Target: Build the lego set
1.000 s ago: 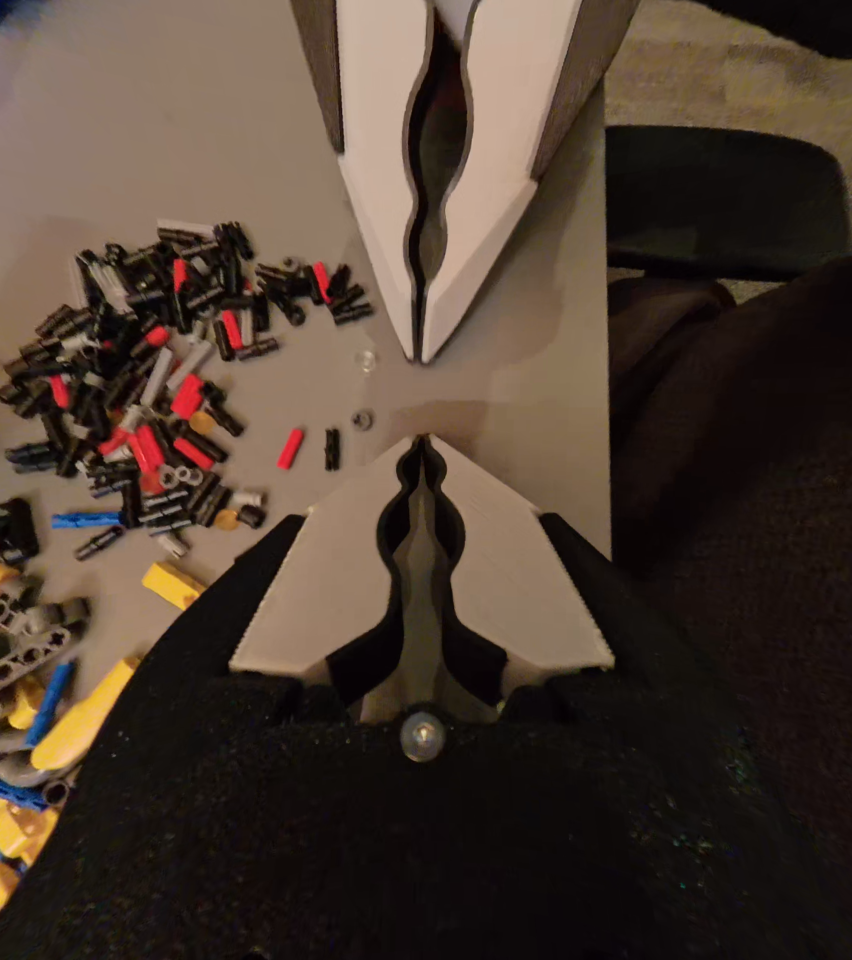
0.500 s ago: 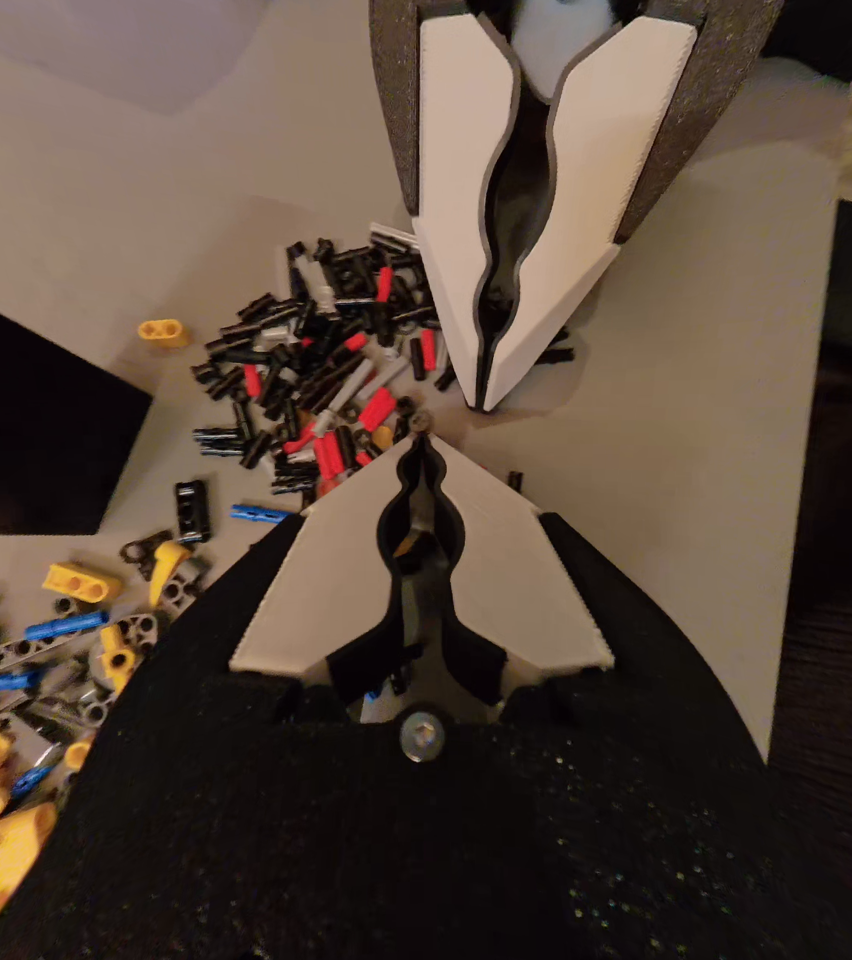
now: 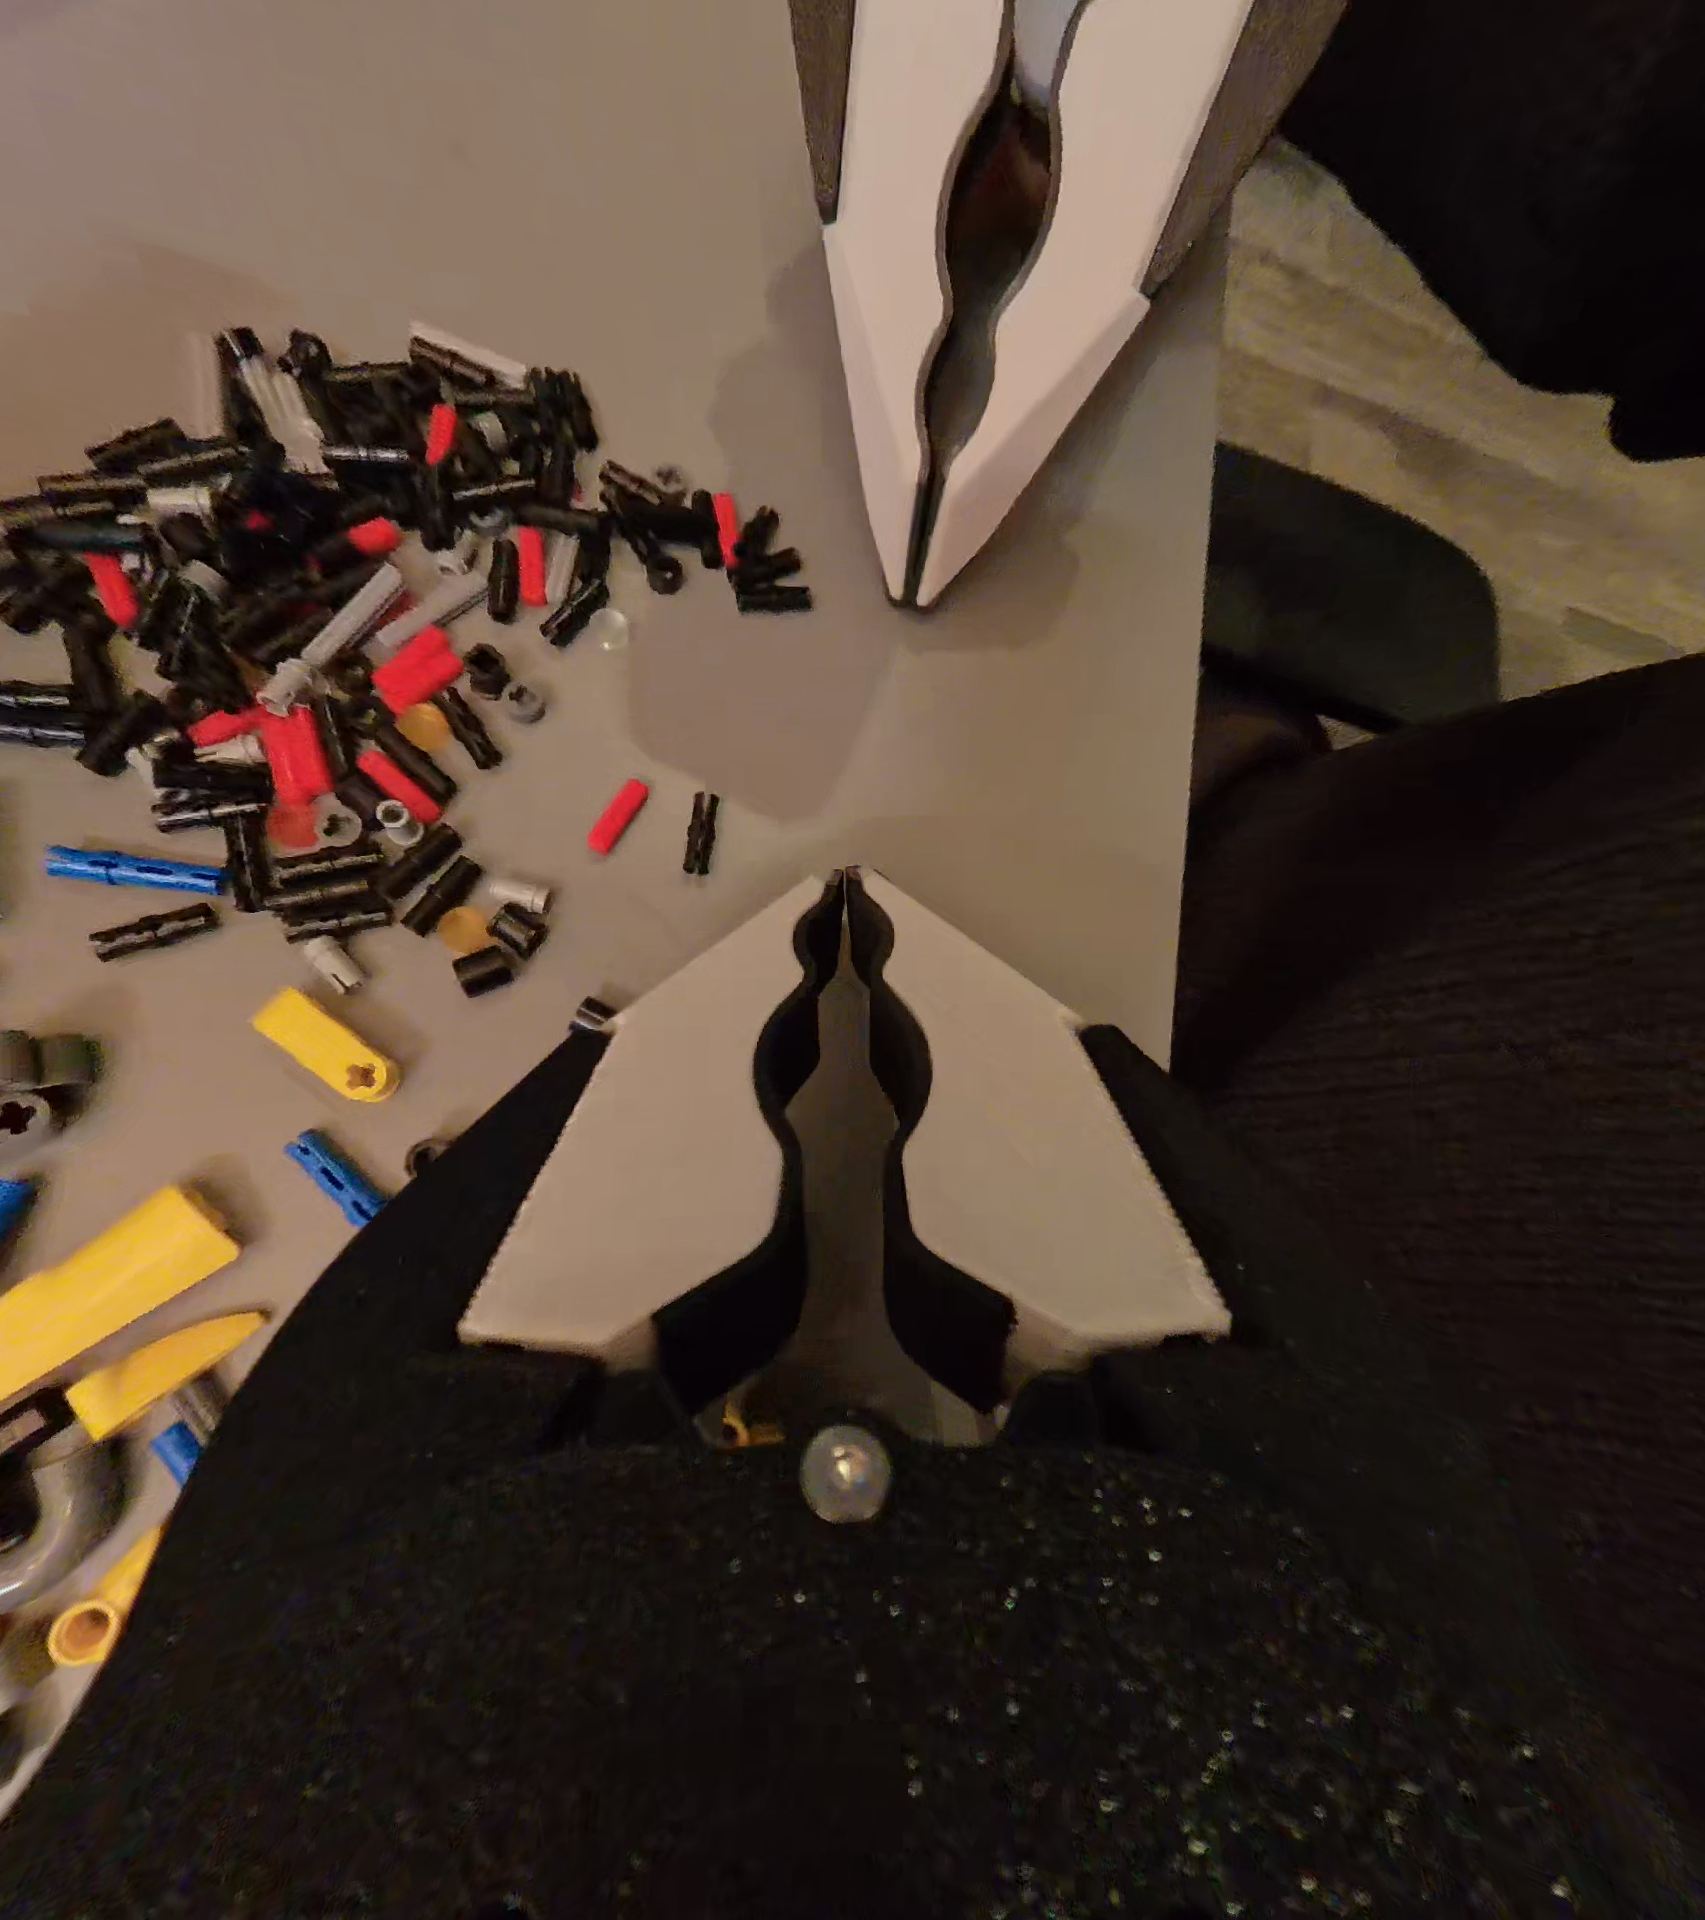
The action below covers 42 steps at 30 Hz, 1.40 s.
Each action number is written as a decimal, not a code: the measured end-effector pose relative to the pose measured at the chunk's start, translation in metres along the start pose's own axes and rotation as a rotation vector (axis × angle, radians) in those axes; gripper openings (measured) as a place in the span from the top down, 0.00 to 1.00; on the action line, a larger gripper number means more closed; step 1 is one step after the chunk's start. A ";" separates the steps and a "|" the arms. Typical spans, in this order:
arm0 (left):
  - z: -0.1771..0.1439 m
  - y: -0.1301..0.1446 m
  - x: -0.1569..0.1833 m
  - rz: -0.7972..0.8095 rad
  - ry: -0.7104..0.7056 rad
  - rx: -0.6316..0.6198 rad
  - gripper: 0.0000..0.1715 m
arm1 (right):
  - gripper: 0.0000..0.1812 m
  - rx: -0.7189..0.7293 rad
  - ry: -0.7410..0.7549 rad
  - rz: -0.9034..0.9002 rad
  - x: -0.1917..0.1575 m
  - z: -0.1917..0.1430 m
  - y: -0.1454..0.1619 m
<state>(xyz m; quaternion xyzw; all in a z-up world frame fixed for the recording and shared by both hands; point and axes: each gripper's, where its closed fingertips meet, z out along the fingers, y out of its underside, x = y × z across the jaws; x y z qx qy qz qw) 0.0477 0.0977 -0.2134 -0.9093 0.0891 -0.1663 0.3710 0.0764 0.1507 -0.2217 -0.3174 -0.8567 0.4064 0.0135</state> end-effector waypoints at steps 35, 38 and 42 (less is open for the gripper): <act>-0.024 0.027 -0.022 -0.027 -0.211 -0.052 1.00 | 1.00 0.123 0.016 0.070 0.013 -0.014 -0.005; -0.021 0.024 -0.026 -0.049 -0.197 -0.052 1.00 | 1.00 0.055 0.003 0.060 0.016 -0.006 0.000; -0.016 0.017 -0.035 -0.070 -0.162 -0.068 1.00 | 1.00 0.046 -0.014 0.044 0.027 -0.002 -0.006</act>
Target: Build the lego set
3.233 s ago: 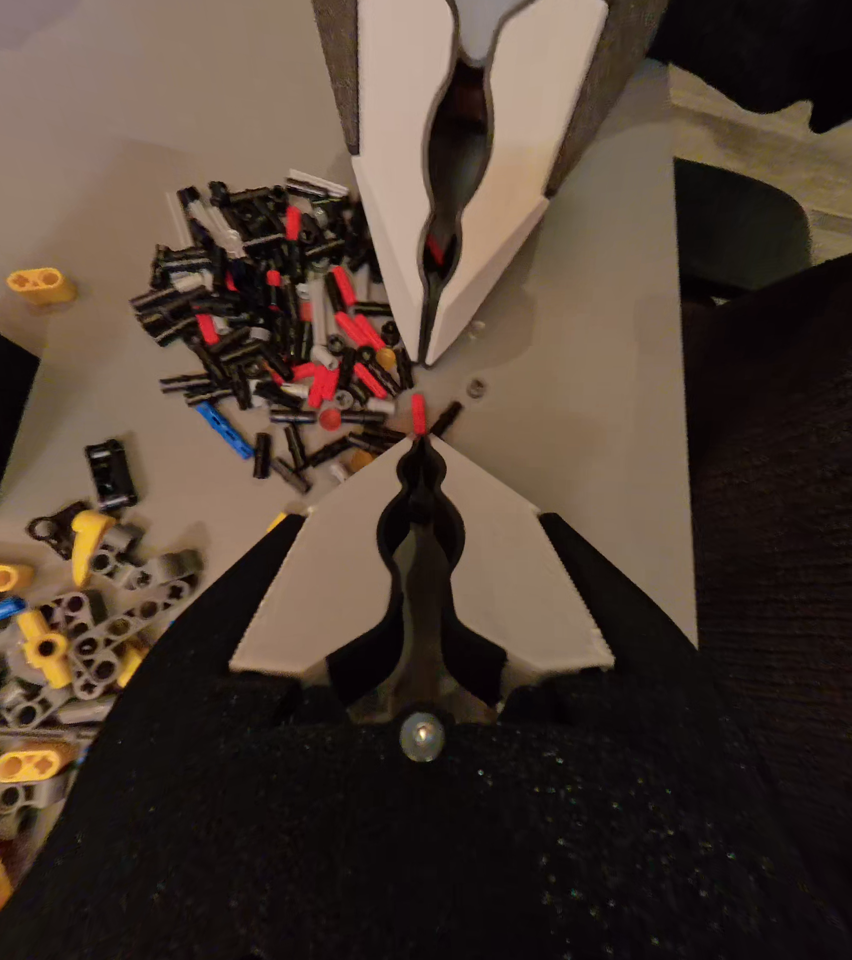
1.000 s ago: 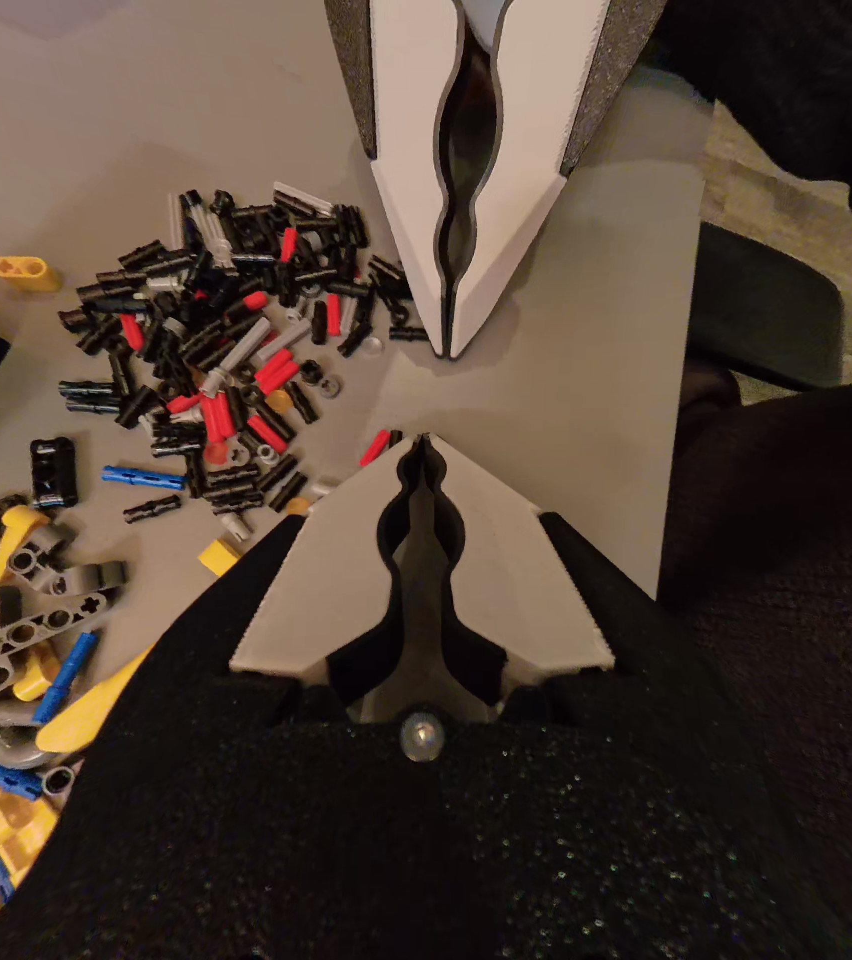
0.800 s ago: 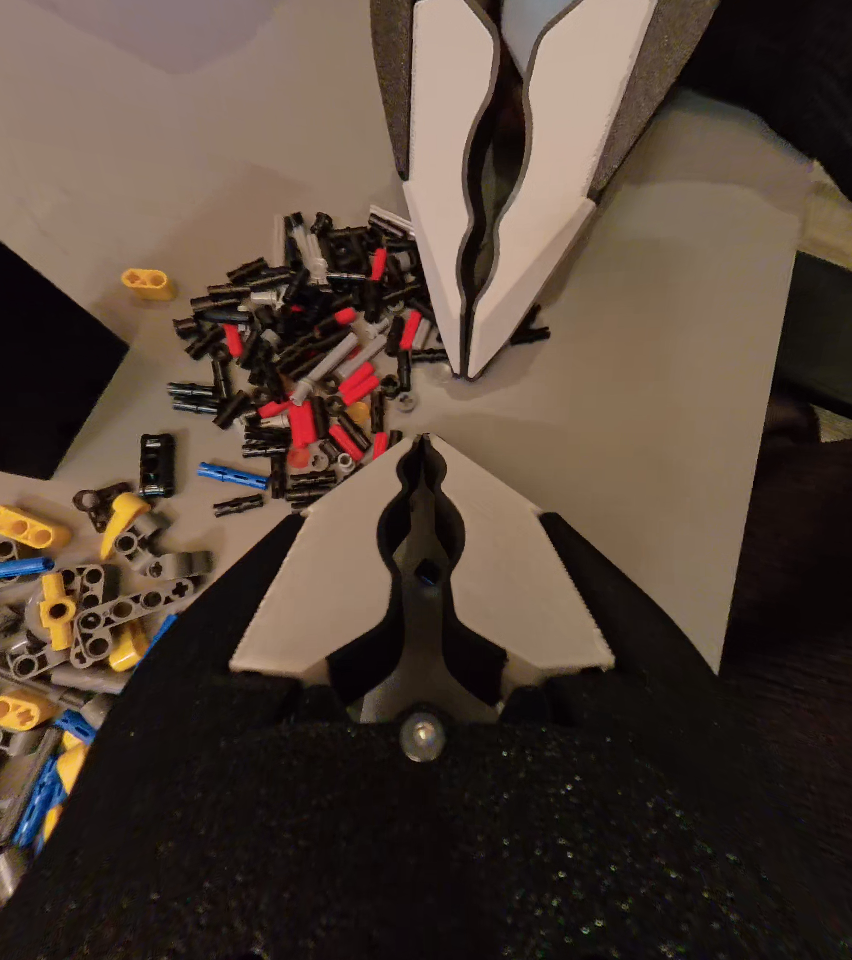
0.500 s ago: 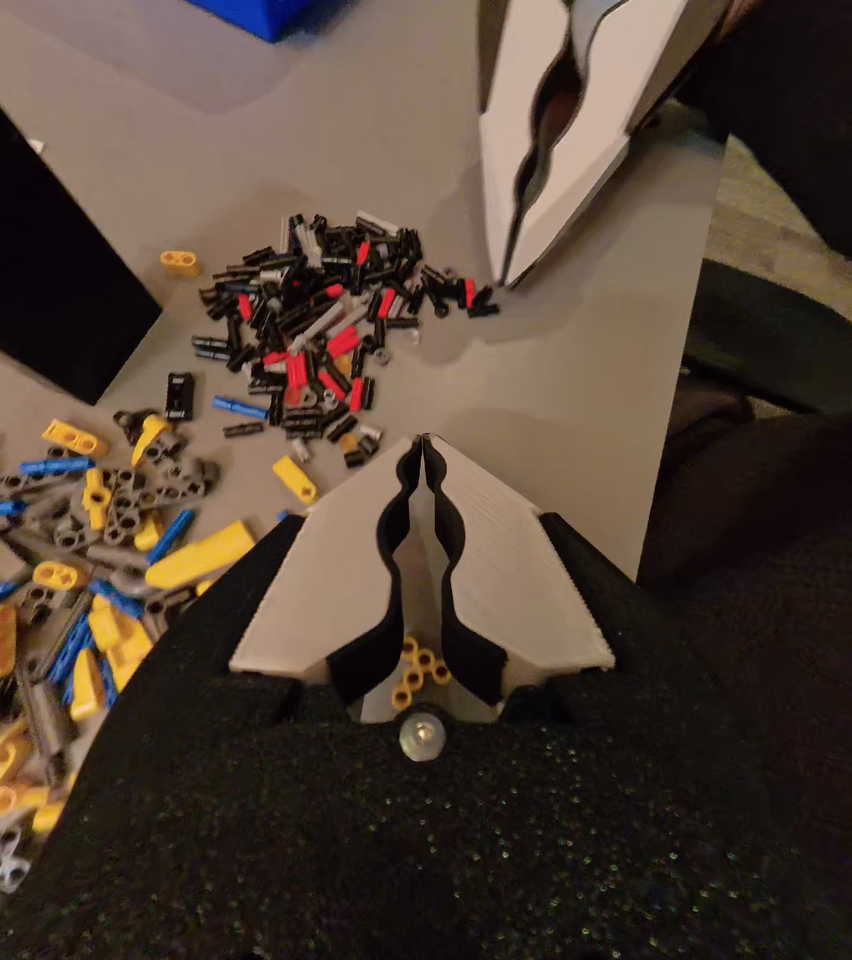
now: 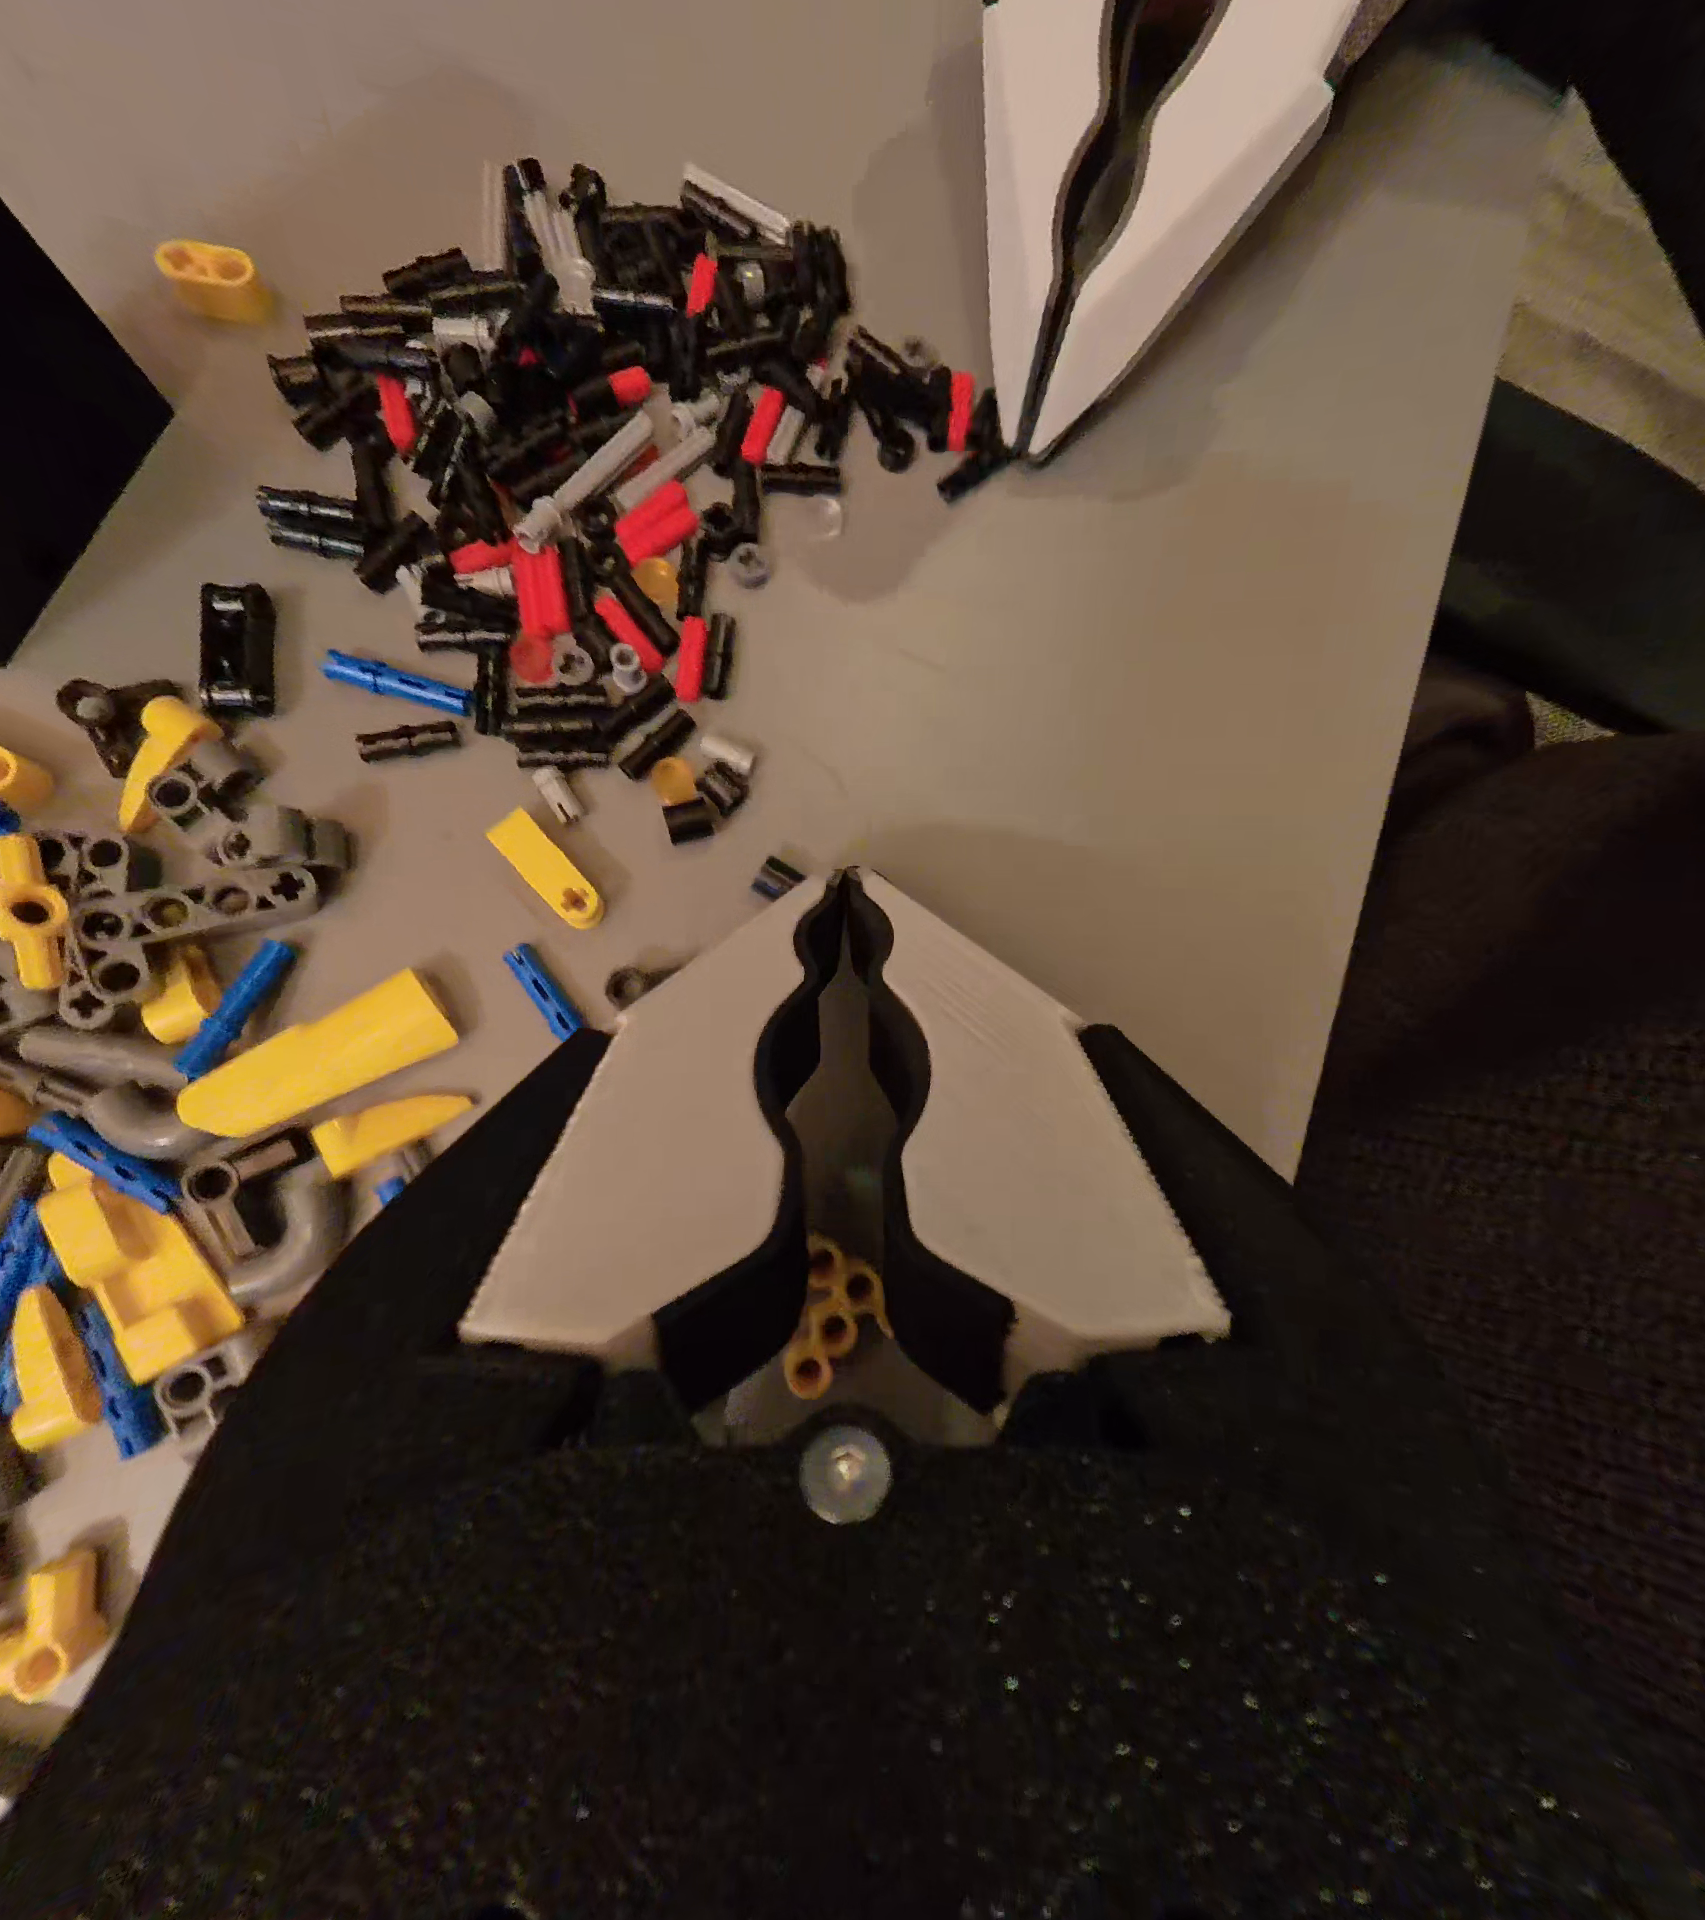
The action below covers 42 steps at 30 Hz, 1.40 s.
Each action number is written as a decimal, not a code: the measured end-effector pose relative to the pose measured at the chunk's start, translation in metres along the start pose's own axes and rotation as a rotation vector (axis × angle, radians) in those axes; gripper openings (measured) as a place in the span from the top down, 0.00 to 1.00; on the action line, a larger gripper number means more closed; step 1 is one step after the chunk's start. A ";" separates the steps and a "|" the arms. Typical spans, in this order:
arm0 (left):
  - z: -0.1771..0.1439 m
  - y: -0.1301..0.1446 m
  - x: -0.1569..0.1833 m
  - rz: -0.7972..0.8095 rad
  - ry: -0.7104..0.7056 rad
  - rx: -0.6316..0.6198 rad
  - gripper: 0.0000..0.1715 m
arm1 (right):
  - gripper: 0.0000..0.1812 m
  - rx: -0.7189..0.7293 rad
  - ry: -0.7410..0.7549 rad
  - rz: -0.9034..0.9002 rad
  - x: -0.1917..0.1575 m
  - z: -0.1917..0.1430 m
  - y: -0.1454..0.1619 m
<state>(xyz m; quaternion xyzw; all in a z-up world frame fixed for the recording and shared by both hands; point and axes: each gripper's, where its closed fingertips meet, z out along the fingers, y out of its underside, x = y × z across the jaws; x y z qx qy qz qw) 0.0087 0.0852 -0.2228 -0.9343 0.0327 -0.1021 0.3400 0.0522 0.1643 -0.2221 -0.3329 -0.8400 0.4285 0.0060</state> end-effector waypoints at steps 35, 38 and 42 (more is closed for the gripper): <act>-0.019 0.014 -0.031 -0.064 -0.033 -0.005 1.00 | 1.00 -0.015 -0.010 -0.065 0.005 0.015 -0.014; -0.015 0.008 -0.034 -0.070 -0.021 0.001 1.00 | 1.00 -0.015 -0.006 -0.074 0.011 0.018 -0.019; -0.011 0.002 -0.042 -0.070 -0.026 0.007 1.00 | 1.00 -0.014 0.008 -0.081 0.022 0.021 -0.026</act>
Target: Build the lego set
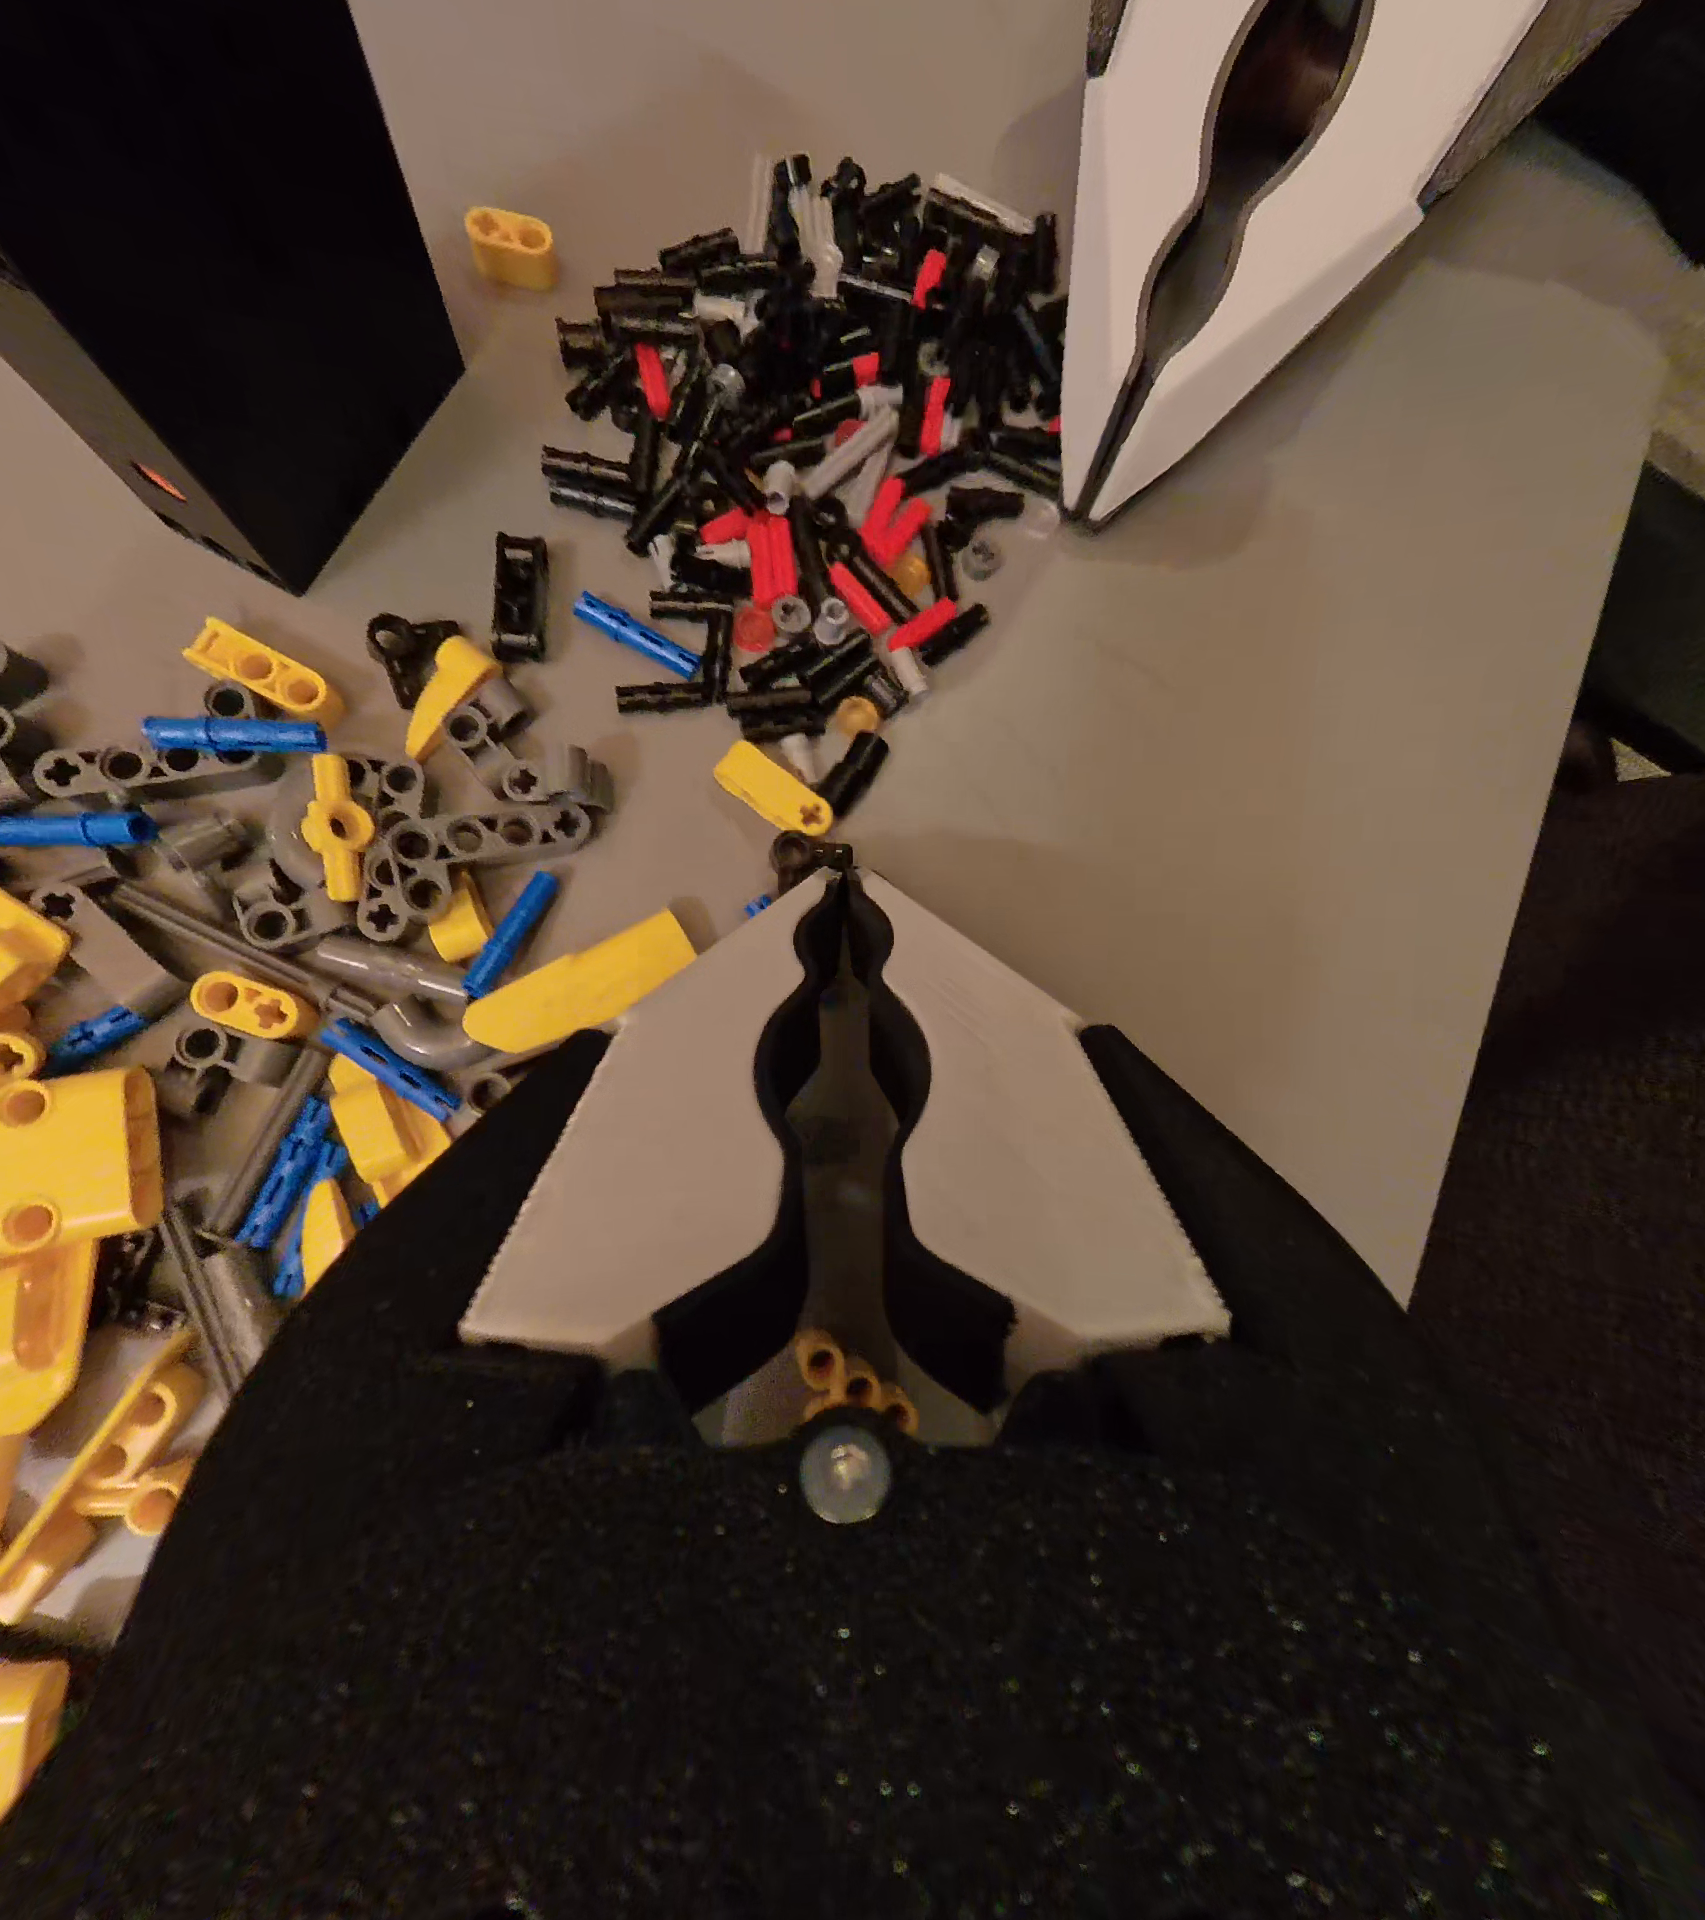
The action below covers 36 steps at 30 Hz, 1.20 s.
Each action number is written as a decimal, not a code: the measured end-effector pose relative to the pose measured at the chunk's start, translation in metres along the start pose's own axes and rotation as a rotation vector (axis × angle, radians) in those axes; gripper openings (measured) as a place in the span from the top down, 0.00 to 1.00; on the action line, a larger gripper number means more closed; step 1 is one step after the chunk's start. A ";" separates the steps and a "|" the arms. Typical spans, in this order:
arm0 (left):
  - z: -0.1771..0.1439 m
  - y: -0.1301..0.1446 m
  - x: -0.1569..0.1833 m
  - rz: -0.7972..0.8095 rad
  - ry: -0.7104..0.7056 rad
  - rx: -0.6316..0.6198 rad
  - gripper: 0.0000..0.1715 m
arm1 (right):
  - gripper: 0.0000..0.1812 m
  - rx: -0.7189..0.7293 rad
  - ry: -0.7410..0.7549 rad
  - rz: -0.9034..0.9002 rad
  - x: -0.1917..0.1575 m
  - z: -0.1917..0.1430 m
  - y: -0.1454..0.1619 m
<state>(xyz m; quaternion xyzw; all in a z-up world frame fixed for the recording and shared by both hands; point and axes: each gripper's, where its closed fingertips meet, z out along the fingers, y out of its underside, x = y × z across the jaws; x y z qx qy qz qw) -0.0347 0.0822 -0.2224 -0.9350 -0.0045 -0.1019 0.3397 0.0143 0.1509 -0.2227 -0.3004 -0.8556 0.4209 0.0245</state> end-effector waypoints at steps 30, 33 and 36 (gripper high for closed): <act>-0.066 0.030 -0.010 -0.105 -0.133 0.102 1.00 | 1.00 0.014 0.104 0.032 0.010 -0.023 0.017; -0.081 0.031 -0.024 -0.093 -0.208 0.123 1.00 | 1.00 0.019 0.102 0.022 0.008 -0.022 0.010; -0.103 0.024 -0.043 -0.122 -0.269 0.216 1.00 | 1.00 0.035 0.123 -0.006 0.006 -0.026 0.001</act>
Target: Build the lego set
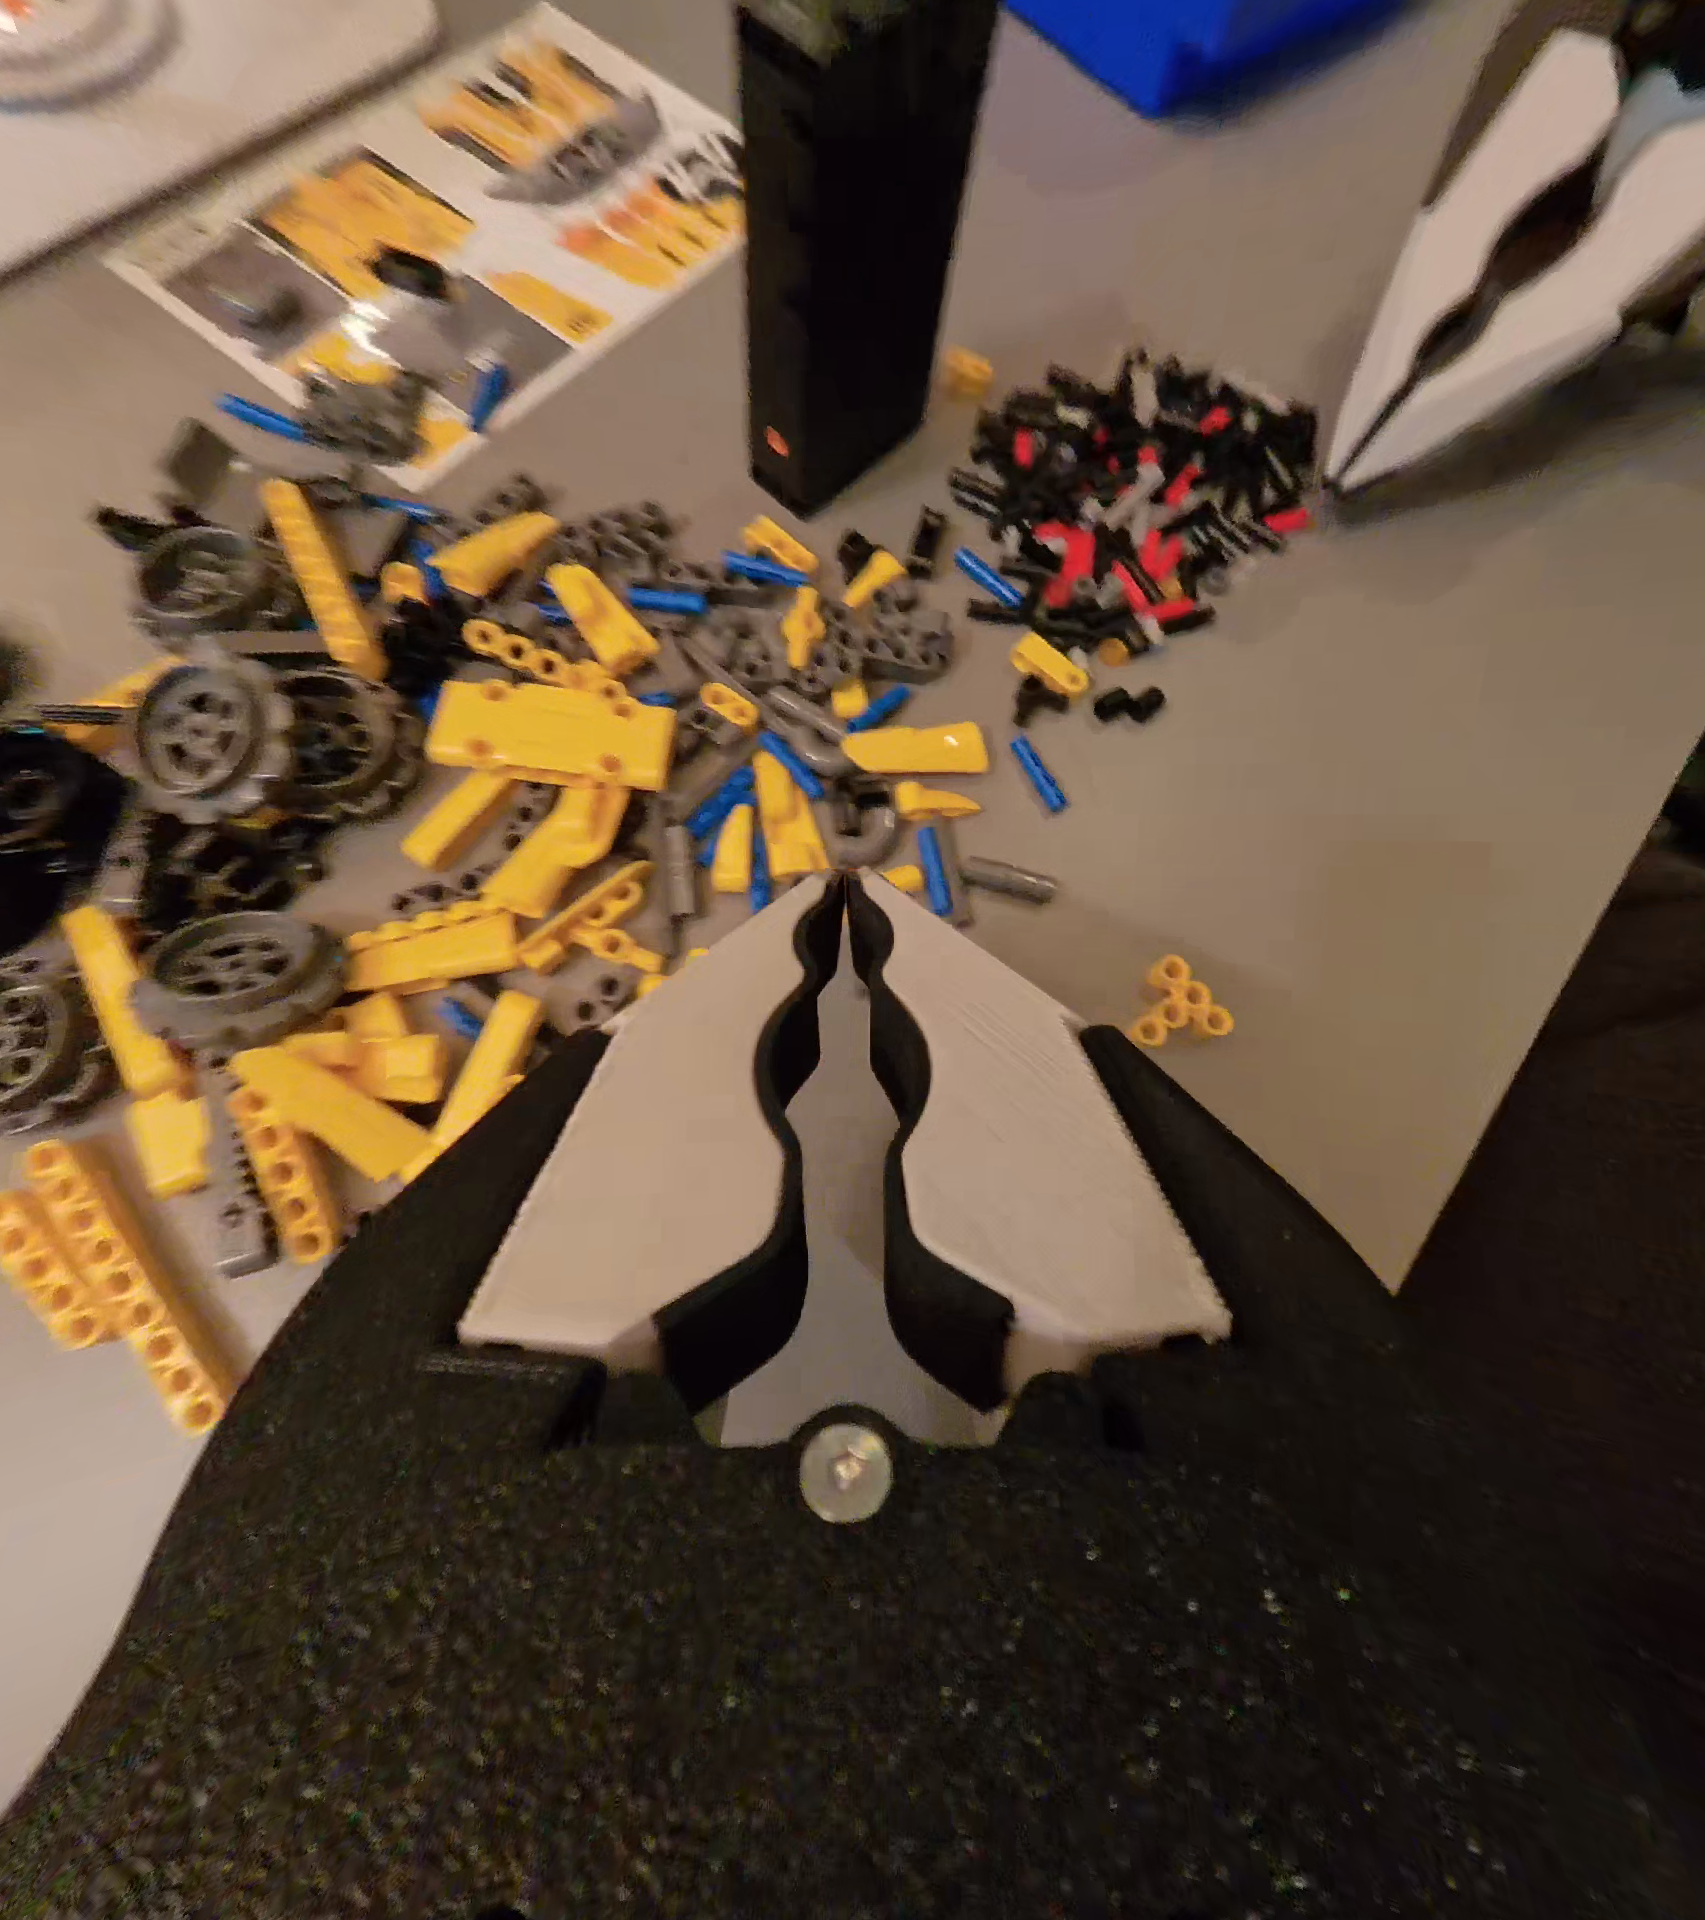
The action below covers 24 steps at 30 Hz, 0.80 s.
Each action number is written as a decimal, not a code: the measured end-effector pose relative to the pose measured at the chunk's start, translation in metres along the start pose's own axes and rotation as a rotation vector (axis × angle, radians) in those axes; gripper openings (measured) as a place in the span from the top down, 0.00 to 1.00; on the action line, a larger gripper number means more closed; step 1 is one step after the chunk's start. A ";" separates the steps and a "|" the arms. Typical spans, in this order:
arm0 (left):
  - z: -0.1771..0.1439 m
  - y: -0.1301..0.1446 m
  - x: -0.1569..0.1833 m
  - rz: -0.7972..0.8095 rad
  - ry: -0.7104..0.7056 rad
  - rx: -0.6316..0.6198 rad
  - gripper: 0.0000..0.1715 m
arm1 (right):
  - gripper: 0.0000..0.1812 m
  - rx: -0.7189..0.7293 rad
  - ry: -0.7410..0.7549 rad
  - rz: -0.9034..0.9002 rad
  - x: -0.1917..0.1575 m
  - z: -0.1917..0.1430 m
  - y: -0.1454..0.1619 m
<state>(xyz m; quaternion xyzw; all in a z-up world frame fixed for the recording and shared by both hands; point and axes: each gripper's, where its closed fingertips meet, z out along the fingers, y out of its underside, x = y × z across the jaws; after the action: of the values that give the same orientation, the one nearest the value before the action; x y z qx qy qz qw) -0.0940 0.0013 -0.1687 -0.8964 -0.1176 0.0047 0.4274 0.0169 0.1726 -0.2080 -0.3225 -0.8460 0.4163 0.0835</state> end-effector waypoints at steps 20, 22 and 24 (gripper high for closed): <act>0.019 -0.054 -0.004 0.082 0.109 0.436 1.00 | 1.00 0.623 0.445 0.106 0.082 -0.054 -0.099; 0.011 -0.058 -0.006 0.069 0.115 0.481 1.00 | 1.00 0.688 0.461 0.180 0.088 -0.073 -0.094; 0.004 -0.061 -0.007 0.038 0.145 0.521 1.00 | 1.00 0.803 0.471 0.227 0.091 -0.096 -0.096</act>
<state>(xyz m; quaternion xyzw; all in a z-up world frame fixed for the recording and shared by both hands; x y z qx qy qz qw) -0.1139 0.0403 -0.1248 -0.7562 -0.0645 -0.0213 0.6508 -0.0605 0.2487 -0.0853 -0.4406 -0.5357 0.6322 0.3451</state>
